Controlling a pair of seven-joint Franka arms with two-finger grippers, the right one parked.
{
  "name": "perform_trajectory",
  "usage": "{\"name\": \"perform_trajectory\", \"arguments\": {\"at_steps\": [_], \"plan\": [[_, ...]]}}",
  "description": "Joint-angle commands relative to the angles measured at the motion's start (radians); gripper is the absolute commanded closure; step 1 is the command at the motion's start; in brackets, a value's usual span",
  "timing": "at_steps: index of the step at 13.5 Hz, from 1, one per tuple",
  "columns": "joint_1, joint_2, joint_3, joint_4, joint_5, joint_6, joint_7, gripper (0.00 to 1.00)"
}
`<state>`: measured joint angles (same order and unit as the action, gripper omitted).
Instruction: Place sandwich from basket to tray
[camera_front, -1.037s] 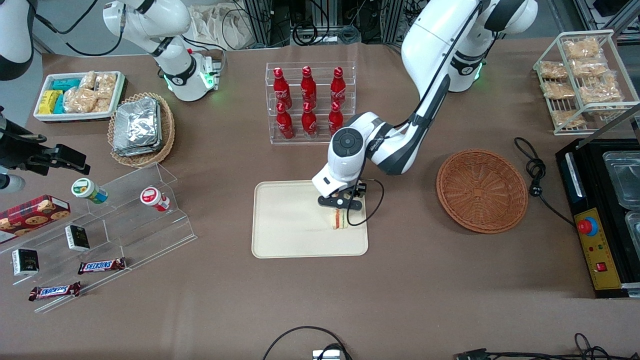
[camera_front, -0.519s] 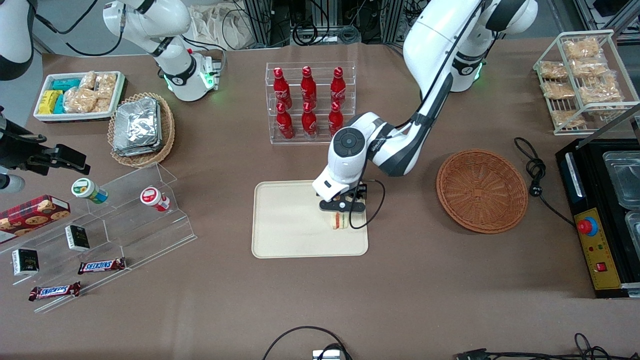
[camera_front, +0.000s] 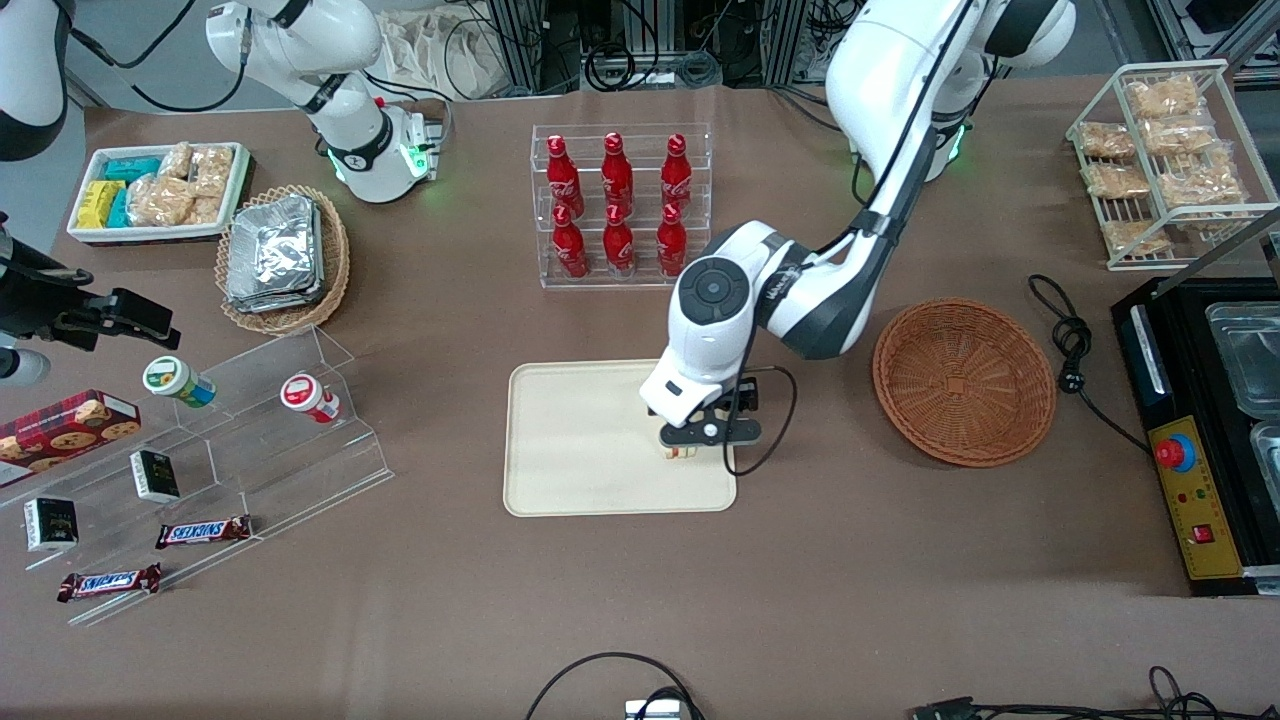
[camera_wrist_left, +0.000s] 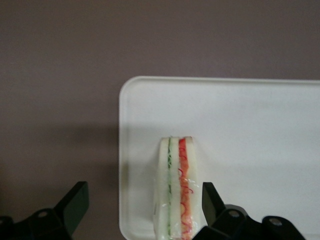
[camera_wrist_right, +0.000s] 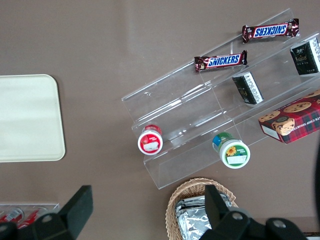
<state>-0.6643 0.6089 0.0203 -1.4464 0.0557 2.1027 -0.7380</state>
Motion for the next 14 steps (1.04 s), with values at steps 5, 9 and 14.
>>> {"name": "perform_trajectory", "arguments": {"at_steps": [5, 9, 14], "plan": [[-0.005, -0.138, 0.148, 0.027, 0.012, -0.156, -0.032, 0.00], [-0.003, -0.192, 0.239, 0.027, 0.012, -0.182, -0.017, 0.00], [-0.003, -0.216, 0.331, 0.040, 0.000, -0.208, 0.000, 0.00]]}}
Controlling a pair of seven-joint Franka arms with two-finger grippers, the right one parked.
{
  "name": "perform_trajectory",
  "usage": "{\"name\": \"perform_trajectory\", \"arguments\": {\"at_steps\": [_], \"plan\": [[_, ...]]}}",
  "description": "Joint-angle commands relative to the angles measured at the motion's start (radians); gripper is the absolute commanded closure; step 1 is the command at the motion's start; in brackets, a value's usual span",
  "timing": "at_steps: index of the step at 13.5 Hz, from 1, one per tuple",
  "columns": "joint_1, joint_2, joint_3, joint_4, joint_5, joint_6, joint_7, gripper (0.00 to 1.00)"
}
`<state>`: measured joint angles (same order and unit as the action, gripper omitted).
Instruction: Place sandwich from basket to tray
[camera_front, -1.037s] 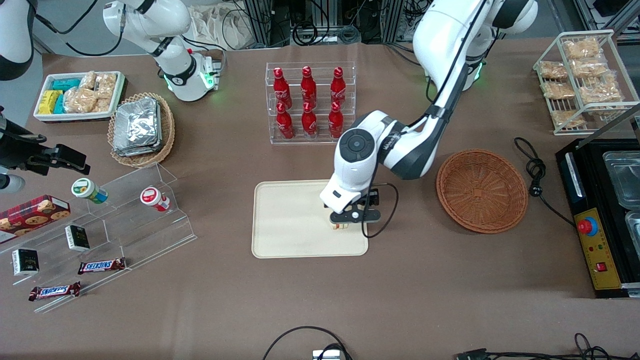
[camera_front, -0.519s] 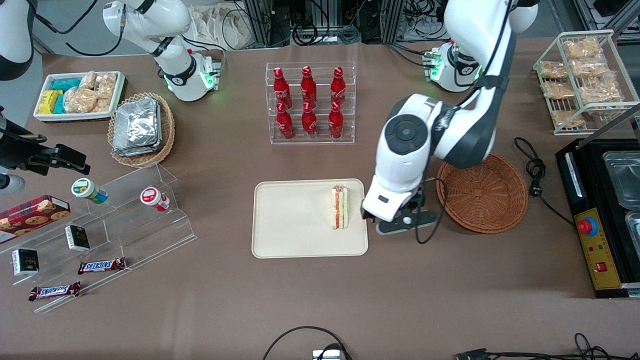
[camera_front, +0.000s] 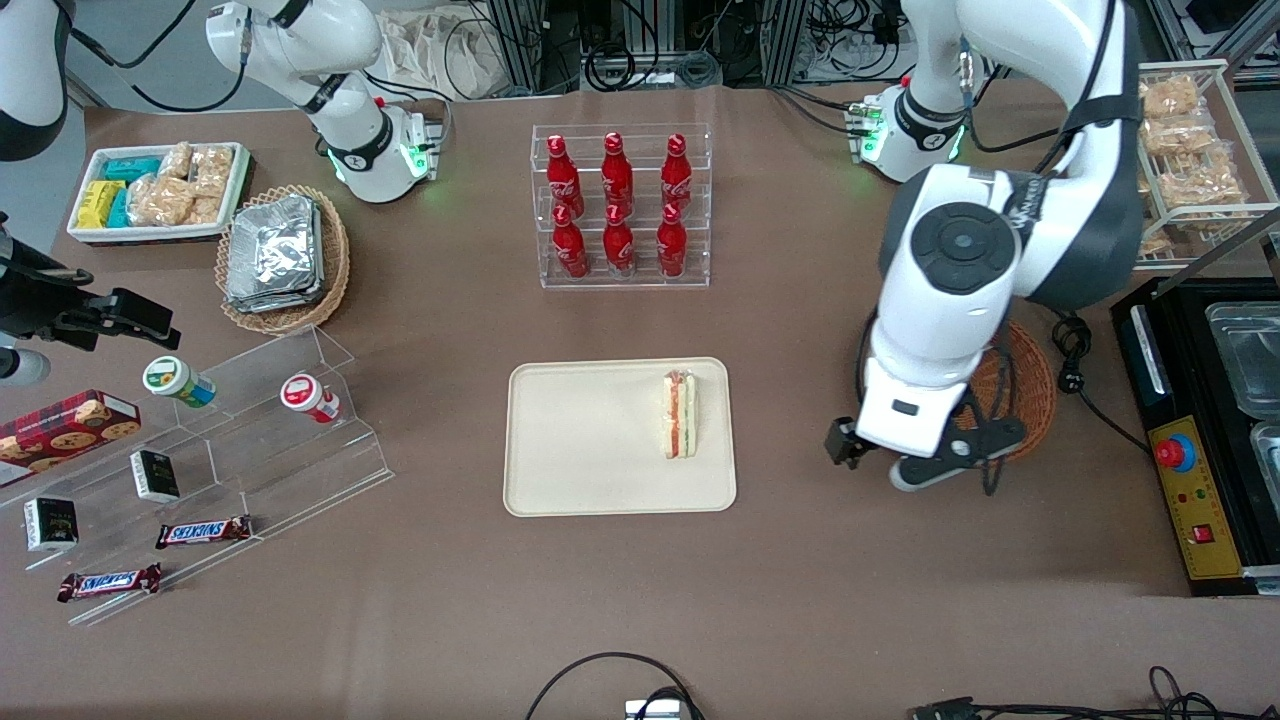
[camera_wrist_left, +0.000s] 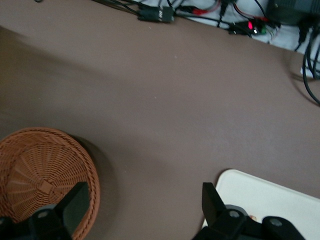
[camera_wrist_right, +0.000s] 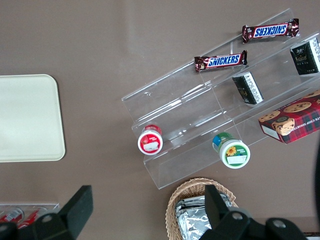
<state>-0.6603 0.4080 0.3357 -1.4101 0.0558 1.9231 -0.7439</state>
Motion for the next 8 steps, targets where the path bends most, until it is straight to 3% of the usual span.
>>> {"name": "perform_trajectory", "arguments": {"at_steps": [1, 8], "plan": [[-0.007, -0.015, 0.017, 0.003, 0.001, -0.030, 0.006, 0.00], [-0.005, -0.053, 0.051, -0.006, -0.004, -0.030, -0.006, 0.00]]}}
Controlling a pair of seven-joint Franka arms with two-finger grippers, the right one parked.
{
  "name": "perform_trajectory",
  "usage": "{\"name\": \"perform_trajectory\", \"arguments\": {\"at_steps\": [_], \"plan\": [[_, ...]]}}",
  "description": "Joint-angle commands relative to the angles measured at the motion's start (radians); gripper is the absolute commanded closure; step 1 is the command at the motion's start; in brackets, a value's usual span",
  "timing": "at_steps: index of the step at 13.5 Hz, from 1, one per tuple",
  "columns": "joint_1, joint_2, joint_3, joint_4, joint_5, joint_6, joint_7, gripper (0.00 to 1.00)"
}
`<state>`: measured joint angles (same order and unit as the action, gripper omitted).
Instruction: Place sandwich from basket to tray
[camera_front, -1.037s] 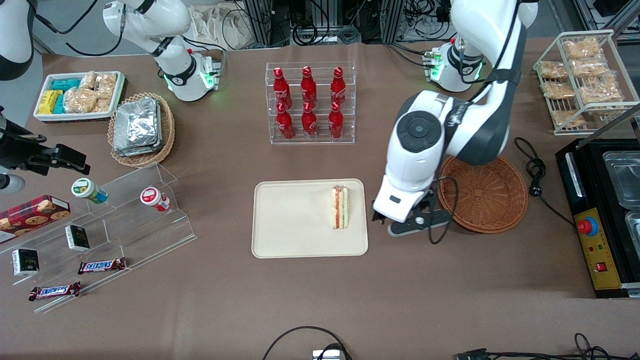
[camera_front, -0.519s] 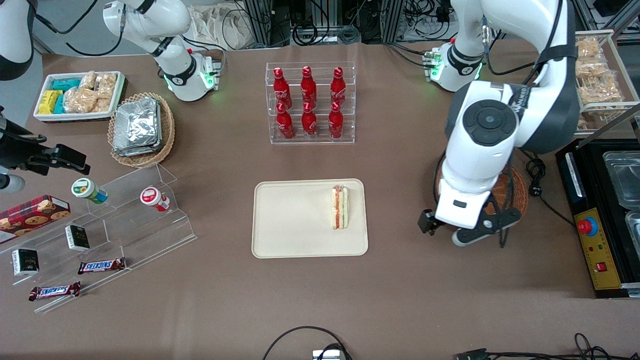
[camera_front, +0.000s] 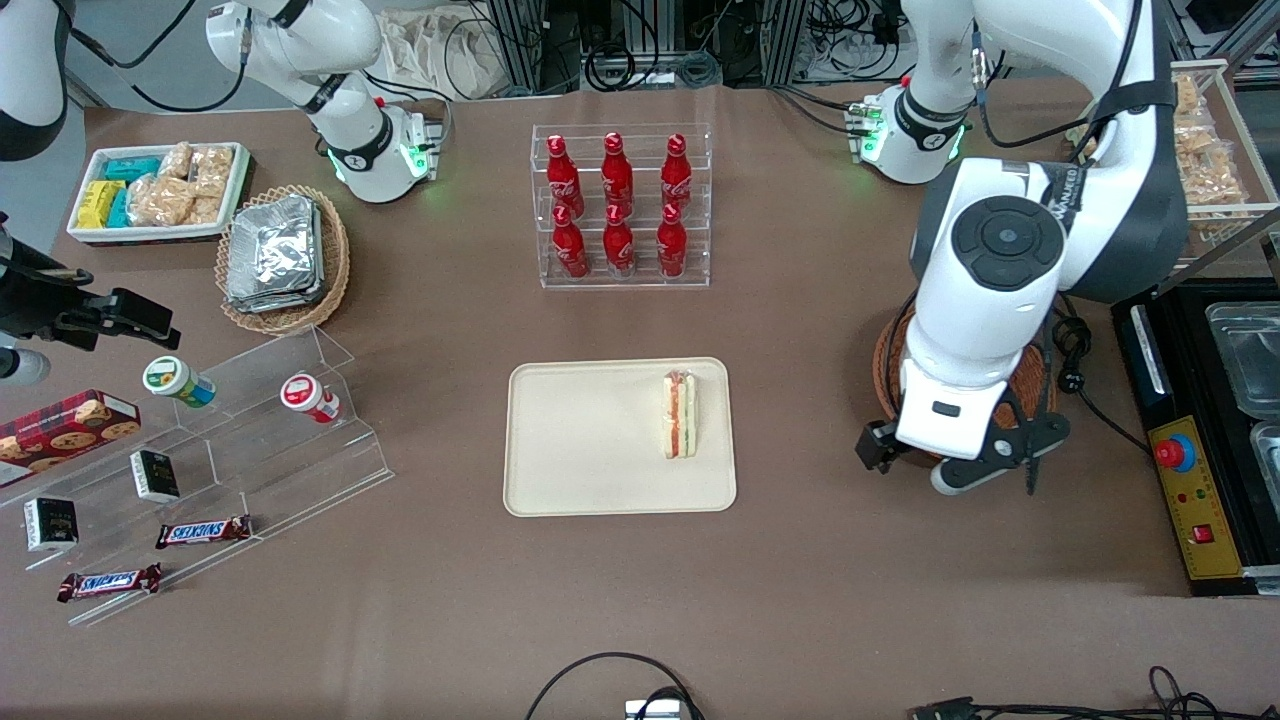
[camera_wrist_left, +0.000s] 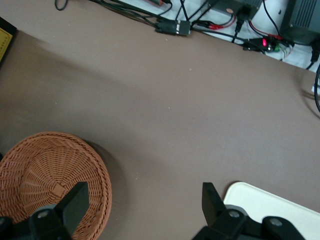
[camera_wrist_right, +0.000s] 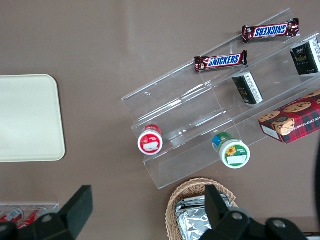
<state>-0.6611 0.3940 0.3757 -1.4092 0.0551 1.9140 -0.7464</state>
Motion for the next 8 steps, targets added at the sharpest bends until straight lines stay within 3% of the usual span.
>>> {"name": "perform_trajectory", "arguments": {"at_steps": [1, 3, 5, 8], "plan": [[-0.003, -0.052, 0.011, -0.011, -0.001, -0.023, 0.001, 0.00], [0.003, -0.073, 0.011, -0.017, 0.005, -0.023, 0.007, 0.00], [0.157, -0.087, -0.125, -0.013, 0.012, -0.042, 0.010, 0.00], [0.245, -0.121, -0.187, -0.017, 0.037, -0.053, 0.066, 0.00]]}}
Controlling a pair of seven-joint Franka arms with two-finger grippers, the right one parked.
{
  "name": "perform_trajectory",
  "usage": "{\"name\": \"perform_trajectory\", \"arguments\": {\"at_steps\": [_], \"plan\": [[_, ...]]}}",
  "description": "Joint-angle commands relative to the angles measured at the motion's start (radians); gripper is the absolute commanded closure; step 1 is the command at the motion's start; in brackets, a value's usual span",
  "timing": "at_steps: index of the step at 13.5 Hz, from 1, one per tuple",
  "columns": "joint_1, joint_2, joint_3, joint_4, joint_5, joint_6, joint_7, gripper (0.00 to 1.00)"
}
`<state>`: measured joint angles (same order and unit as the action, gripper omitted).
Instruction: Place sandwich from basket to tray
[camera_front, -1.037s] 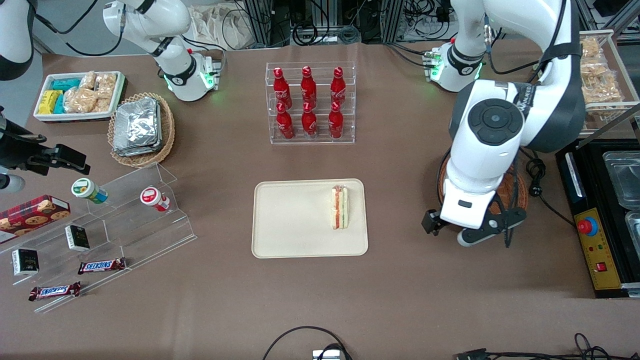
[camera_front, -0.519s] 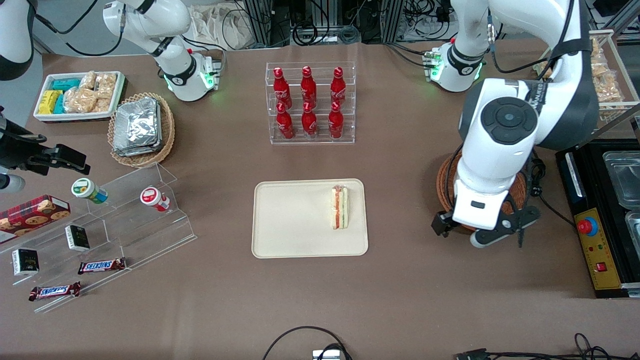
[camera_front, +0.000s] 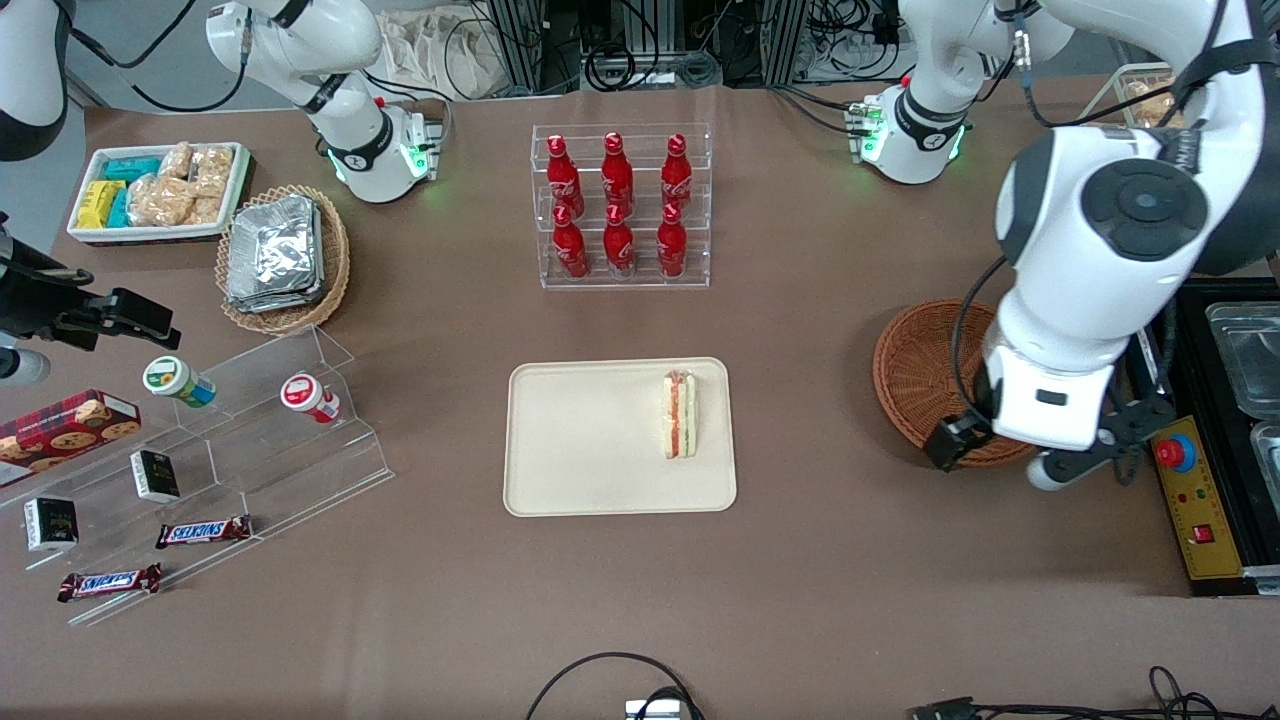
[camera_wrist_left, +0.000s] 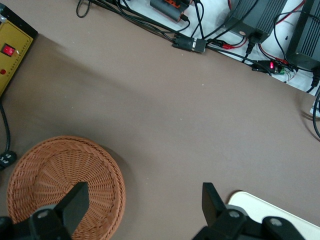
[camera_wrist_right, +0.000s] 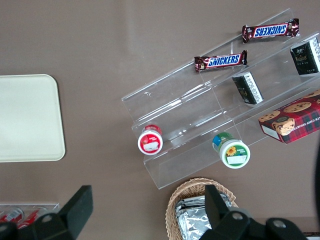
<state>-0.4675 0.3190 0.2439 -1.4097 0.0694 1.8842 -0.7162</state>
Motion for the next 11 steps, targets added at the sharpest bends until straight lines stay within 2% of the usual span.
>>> {"name": "perform_trajectory", "arguments": {"at_steps": [1, 4, 8, 11], "plan": [[0.093, -0.058, -0.093, -0.017, 0.021, -0.045, 0.067, 0.00], [0.252, -0.104, -0.214, -0.035, 0.021, -0.088, 0.202, 0.00], [0.351, -0.155, -0.258, -0.034, 0.006, -0.166, 0.461, 0.00], [0.377, -0.201, -0.261, -0.035, -0.028, -0.253, 0.621, 0.00]]}}
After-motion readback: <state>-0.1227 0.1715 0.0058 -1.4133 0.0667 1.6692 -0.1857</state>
